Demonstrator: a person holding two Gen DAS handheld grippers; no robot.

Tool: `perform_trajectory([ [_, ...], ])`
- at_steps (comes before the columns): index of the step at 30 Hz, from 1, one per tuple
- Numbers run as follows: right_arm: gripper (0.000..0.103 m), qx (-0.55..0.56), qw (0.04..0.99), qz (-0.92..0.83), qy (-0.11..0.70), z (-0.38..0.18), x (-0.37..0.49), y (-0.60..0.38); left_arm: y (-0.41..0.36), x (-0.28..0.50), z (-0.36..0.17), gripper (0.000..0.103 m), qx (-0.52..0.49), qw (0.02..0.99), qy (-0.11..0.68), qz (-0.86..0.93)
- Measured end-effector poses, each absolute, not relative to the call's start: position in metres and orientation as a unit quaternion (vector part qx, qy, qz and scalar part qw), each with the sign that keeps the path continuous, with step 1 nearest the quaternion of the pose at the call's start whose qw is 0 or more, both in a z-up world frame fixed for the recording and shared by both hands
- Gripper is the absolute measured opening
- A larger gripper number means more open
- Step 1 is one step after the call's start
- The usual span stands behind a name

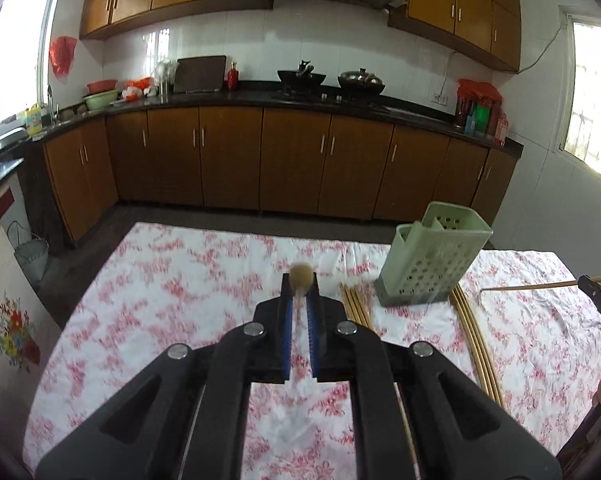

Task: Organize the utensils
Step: 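Lift the chopsticks with both grippers and carry them above the green holder, then lower the chopsticks into the green holder and open both grippers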

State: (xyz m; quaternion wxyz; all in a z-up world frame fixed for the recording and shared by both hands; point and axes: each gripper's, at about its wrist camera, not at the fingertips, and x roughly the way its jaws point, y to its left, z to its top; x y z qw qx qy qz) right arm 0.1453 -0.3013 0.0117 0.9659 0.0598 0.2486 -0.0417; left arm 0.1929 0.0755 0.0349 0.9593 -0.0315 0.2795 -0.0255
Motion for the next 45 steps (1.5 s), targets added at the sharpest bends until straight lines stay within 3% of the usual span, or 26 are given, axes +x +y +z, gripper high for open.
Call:
perform_trajectory([
  [10,0.008,0.058,0.981,-0.034,0.182,0.071,0.170,-0.297,0.068,0.207,0.085,0.008,-0.023,0.974,0.225,-0.023],
  [19,0.008,0.072,0.997,0.019,0.038,0.157,0.162,-0.270,0.028,0.207,0.167,0.008,-0.040,0.988,0.125,-0.081],
  [25,0.008,0.078,0.996,0.044,-0.008,0.158,0.181,-0.251,-0.013,0.219,0.179,0.008,-0.039,0.987,0.099,-0.122],
  [34,0.008,0.086,0.994,0.045,0.057,0.104,0.217,-0.253,-0.051,0.255,0.128,0.008,-0.021,0.978,0.153,-0.144],
  [42,0.009,0.092,0.989,0.052,0.104,0.088,0.220,-0.252,-0.052,0.273,0.098,0.008,-0.021,0.970,0.195,-0.147],
  [44,0.017,0.089,0.988,0.055,0.111,0.088,0.218,-0.251,-0.048,0.272,0.096,0.010,-0.025,0.969,0.197,-0.145],
  [45,0.030,0.089,0.988,0.056,0.111,0.088,0.216,-0.251,-0.046,0.271,0.096,0.014,-0.027,0.969,0.197,-0.144],
])
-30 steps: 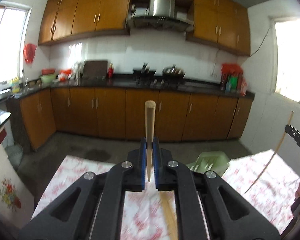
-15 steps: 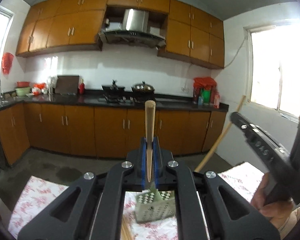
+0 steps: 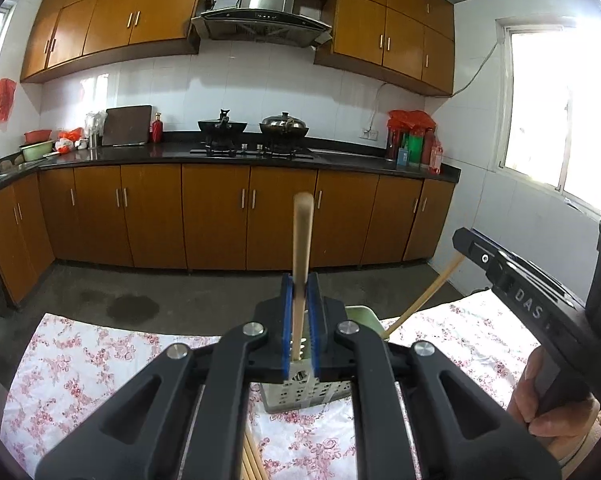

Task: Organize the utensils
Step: 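Lower the chopsticks into the green holder and open both grippers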

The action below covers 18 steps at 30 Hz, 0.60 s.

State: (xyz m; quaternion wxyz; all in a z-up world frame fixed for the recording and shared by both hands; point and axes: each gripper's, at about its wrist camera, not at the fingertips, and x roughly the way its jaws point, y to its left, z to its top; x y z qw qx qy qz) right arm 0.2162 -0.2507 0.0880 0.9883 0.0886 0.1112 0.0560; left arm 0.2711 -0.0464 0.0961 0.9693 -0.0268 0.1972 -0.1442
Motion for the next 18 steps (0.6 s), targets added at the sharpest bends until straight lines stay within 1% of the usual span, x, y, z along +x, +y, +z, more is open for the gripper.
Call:
perform_trajectory([
  [1,0.041,0.088,0.989,0.055,0.108,0.090,0.212,-0.252,-0.044,0.268,0.097,0.018,-0.028,0.970,0.195,-0.142],
  [2,0.042,0.086,0.990,0.054,0.101,0.093,0.205,-0.253,-0.041,0.266,0.098,0.020,-0.028,0.971,0.191,-0.140],
  [3,0.042,0.084,0.990,0.053,0.097,0.096,0.201,-0.254,-0.038,0.262,0.101,0.024,-0.030,0.973,0.185,-0.137],
  [6,0.042,0.086,0.991,0.043,0.093,0.101,0.184,-0.262,-0.023,0.246,0.111,0.026,-0.044,0.975,0.169,-0.134],
  [8,0.043,0.094,0.990,0.032,0.101,0.098,0.174,-0.271,-0.008,0.230,0.115,0.030,-0.061,0.977,0.158,-0.128],
  [9,0.043,0.099,0.988,0.021,0.115,0.092,0.169,-0.277,0.000,0.222,0.114,0.033,-0.068,0.978,0.155,-0.121],
  [11,0.043,0.105,0.981,0.009,0.161,0.070,0.168,-0.287,0.013,0.210,0.107,0.035,-0.072,0.979,0.161,-0.103],
  [12,0.040,0.104,0.976,0.008,0.189,0.056,0.169,-0.289,0.021,0.205,0.097,0.035,-0.070,0.978,0.174,-0.090],
  [13,0.031,0.104,0.969,0.010,0.226,0.037,0.173,-0.290,0.026,0.203,0.088,0.035,-0.067,0.977,0.186,-0.080],
  [14,0.026,0.103,0.961,0.015,0.256,0.021,0.176,-0.289,0.030,0.203,0.077,0.035,-0.062,0.975,0.203,-0.071],
  [15,0.020,0.107,0.945,0.024,0.307,-0.006,0.181,-0.289,0.036,0.205,0.058,0.035,-0.058,0.969,0.231,-0.063],
  [17,0.016,0.120,0.916,0.044,0.379,-0.050,0.186,-0.284,0.042,0.209,0.029,0.034,-0.058,0.957,0.278,-0.057],
  [18,0.015,0.125,0.908,0.050,0.397,-0.063,0.186,-0.280,0.045,0.211,0.015,0.034,-0.061,0.951,0.300,-0.056],
])
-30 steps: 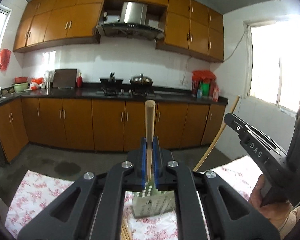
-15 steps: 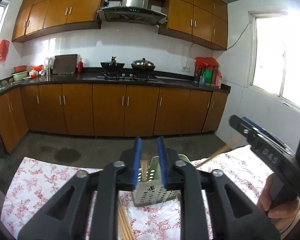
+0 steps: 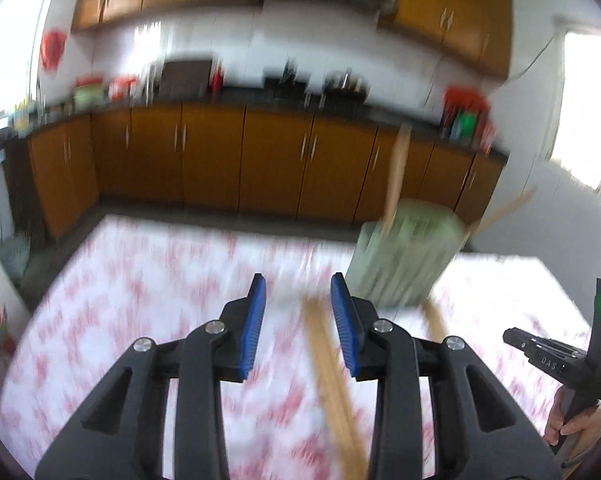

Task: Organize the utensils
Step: 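Lower the chopsticks into the green holder and open both grippers, then grasp a chopstick with the right gripper while the left gripper grasps another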

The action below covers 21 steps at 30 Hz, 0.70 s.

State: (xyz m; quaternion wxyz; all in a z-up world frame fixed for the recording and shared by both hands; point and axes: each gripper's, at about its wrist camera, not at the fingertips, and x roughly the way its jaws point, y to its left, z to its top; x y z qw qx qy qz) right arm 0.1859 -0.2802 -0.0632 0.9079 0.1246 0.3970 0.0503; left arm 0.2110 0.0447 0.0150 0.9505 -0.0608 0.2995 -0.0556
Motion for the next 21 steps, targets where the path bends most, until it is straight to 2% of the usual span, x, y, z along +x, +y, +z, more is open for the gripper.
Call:
perform_trajectory([
  [2,0.015,0.130,0.894,0.055,0.424,-0.088,0.183,-0.273,0.049,0.210,-0.015,0.034,-0.069,0.937,0.337,-0.058],
  [7,0.015,0.135,0.883,0.060,0.445,-0.106,0.182,-0.260,0.044,0.201,-0.059,0.033,-0.066,0.919,0.383,-0.072],
  [12,0.011,0.115,0.885,0.055,0.448,-0.113,0.182,-0.257,0.030,0.202,-0.077,0.033,-0.062,0.908,0.406,-0.085],
  [13,0.008,0.109,0.887,0.051,0.446,-0.113,0.183,-0.256,0.028,0.203,-0.079,0.032,-0.062,0.906,0.410,-0.089],
  [21,0.008,0.105,0.892,0.013,0.439,-0.115,0.183,-0.269,0.010,0.204,-0.097,0.022,-0.052,0.891,0.438,-0.111],
])
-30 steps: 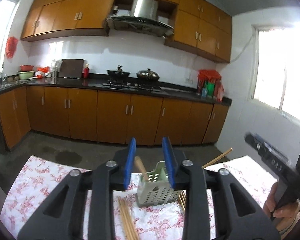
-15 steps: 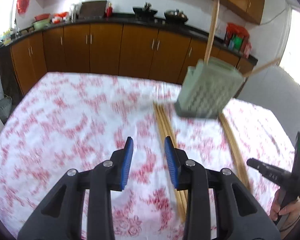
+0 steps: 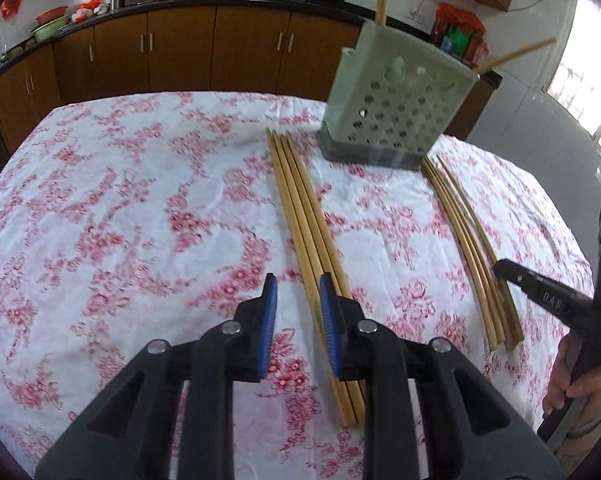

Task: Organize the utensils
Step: 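Grasp a chopstick with the right gripper while the left gripper grasps another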

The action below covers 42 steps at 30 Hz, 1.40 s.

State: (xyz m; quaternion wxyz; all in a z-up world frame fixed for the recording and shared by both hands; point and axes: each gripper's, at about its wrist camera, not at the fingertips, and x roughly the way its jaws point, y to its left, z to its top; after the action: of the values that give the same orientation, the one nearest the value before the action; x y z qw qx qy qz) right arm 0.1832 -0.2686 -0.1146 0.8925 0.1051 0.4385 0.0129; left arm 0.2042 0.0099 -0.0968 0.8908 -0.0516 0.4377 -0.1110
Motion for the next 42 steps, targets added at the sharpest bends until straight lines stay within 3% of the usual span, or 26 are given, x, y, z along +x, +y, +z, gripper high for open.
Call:
perform_trajectory([
  [17,0.008,0.075,0.896,0.014,0.437,-0.114,0.174,-0.264,-0.007,0.206,-0.111,0.018,-0.014,0.888,0.450,-0.093],
  [20,0.008,0.067,0.899,0.015,0.433,-0.114,0.172,-0.261,-0.005,0.208,-0.111,0.009,-0.014,0.890,0.448,-0.082],
  [24,0.008,0.054,0.902,0.005,0.428,-0.113,0.176,-0.263,0.006,0.217,-0.111,0.008,-0.009,0.891,0.450,-0.062],
  [33,0.008,0.063,0.905,-0.046,0.418,-0.114,0.190,-0.296,0.059,0.230,-0.110,0.011,-0.043,0.894,0.446,-0.016],
  [42,0.009,0.064,0.908,-0.042,0.413,-0.113,0.190,-0.297,0.064,0.227,-0.111,0.011,-0.049,0.899,0.434,-0.018],
])
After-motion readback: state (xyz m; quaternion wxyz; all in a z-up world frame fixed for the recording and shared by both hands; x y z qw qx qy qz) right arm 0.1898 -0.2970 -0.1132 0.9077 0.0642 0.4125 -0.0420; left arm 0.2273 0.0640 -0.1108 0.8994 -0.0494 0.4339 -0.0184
